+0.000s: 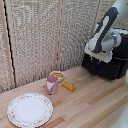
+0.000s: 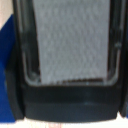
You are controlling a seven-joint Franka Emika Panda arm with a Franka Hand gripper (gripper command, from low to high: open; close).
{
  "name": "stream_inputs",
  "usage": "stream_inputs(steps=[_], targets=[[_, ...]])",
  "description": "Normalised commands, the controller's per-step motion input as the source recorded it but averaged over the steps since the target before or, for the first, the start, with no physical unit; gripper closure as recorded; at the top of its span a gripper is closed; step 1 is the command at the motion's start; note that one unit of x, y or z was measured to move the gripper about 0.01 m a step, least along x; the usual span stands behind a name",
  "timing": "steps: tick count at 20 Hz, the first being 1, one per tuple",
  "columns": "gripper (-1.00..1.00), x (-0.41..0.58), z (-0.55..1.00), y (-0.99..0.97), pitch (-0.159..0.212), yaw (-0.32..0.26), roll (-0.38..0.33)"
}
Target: Extend the gripper towards the air fryer handle. Grasp the air fryer handle and pull it to open the air fryer. Release the air fryer handle and move the gripper to the bread. Grasp the bread with the gripper and move it to the air fryer basket. Release the bread inside the air fryer and retract the gripper.
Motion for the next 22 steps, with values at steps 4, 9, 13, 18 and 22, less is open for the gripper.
stream_inputs(steps=[4, 9, 13, 18, 22], targets=[[1.0, -0.345, -0.47, 0.96, -0.001, 0.0, -0.035], [1.0, -0.266, -0.51, 1.0, -0.013, -0.001, -0.044], [1.0, 0.02, -0.31, 0.96, -0.006, -0.044, -0.045], [-1.0, 0.029, -0.02, 0.4, 0.008, -0.09, -0.038], [-1.0, 0.106, -0.02, 0.11, 0.02, -0.012, -0.007]])
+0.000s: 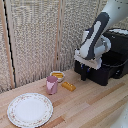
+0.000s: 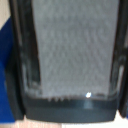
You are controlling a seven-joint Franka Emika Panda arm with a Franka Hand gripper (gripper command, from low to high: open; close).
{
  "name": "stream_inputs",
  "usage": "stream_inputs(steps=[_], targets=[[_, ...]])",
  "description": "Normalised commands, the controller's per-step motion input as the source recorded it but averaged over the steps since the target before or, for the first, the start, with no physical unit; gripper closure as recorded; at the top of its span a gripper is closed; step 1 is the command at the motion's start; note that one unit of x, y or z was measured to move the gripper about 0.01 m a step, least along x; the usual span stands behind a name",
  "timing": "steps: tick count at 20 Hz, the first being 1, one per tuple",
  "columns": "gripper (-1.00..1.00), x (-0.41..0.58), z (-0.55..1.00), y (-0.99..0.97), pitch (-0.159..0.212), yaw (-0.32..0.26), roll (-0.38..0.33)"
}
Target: Extend the gripper towards the air fryer handle. Grasp the air fryer handle and pull it to open the air fryer. Release the air fryer handle and move the gripper to the bread. Grasp the bread with the gripper and move it to the air fryer basket. Release the bread inside the air fryer and retract the gripper.
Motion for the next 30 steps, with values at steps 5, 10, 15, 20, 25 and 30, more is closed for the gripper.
stream_inputs(steps=[5, 10, 15, 20, 25, 30], targets=[[-1.0, 0.006, 0.08, -0.05, 0.017, -0.072, 0.054], [-1.0, 0.0, 0.53, 0.08, -0.105, 0.0, 0.082], [-1.0, 0.057, 0.54, 0.12, -0.065, 0.07, 0.039], [-1.0, 0.126, 0.45, 0.24, 0.004, 0.079, 0.09], [-1.0, 0.173, 0.29, 0.39, 0.173, 0.077, 0.047], [-1.0, 0.081, 0.31, 0.44, 0.271, 0.147, 0.0]])
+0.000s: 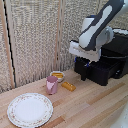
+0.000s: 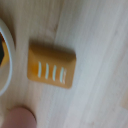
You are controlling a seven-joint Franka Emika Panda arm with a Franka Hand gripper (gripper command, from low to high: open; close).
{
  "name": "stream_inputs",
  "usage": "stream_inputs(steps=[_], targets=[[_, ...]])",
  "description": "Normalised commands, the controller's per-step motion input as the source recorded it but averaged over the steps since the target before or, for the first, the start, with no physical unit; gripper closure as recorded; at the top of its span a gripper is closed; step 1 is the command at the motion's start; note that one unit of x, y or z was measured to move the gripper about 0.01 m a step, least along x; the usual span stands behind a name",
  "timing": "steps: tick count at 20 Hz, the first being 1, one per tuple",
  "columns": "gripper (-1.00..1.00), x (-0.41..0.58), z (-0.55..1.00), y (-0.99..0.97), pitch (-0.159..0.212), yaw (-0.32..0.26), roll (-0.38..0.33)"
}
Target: Extend the gripper towards the air fryer handle. Grasp the air fryer handle and pull it to open the air fryer. Release the air fryer handle and move the gripper to the bread. Grasp the bread with the gripper and move it to the air fryer basket. Release the bread inside the air fryer and retract the gripper.
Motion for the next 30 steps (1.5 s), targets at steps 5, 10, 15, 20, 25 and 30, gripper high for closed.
stream_inputs(steps=[5, 10, 15, 20, 25, 30], targets=[[-1.0, 0.051, 0.47, 0.38, 0.219, 0.234, -0.025], [-1.0, 0.047, 0.49, 0.22, 0.154, 0.287, -0.009], [-1.0, 0.01, 0.15, 0.02, 0.069, 0.344, 0.0], [-1.0, 0.165, -0.05, -0.03, 0.002, 0.344, 0.056], [-1.0, 0.261, -0.2, -0.01, 0.0, 0.31, 0.14], [-1.0, 0.175, -0.33, -0.04, 0.01, 0.202, 0.083]])
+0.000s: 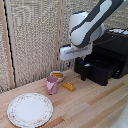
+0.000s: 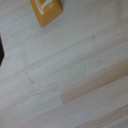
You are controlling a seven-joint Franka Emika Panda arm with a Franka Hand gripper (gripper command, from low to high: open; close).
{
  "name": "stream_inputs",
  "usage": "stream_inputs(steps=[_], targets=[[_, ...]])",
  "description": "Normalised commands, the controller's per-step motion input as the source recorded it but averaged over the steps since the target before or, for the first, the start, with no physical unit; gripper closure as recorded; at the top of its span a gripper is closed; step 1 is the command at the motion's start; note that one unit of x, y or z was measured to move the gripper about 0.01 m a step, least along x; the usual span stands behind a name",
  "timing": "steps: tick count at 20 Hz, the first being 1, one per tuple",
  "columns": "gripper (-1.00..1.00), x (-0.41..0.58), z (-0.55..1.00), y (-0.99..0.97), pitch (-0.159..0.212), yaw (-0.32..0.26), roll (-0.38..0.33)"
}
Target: Extend the gripper towards the air fryer handle. Grasp the air fryer handle and pull it to open the air fryer. Release the air fryer handle and move the gripper to the bread. Grasp the bread with the gripper and move it to the air fryer basket. Release the bread inside the air fryer and retract the gripper.
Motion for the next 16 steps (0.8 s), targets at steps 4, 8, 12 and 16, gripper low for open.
stream_inputs(steps=[4, 8, 12, 16], targets=[[-1.0, 0.114, -0.29, -0.08, 0.006, 0.095, 0.032], [-1.0, 0.126, -0.29, -0.12, 0.028, 0.061, 0.048], [-1.0, 0.123, -0.27, -0.14, 0.065, 0.056, 0.085], [-1.0, 0.181, -0.28, -0.12, 0.059, 0.039, 0.089]])
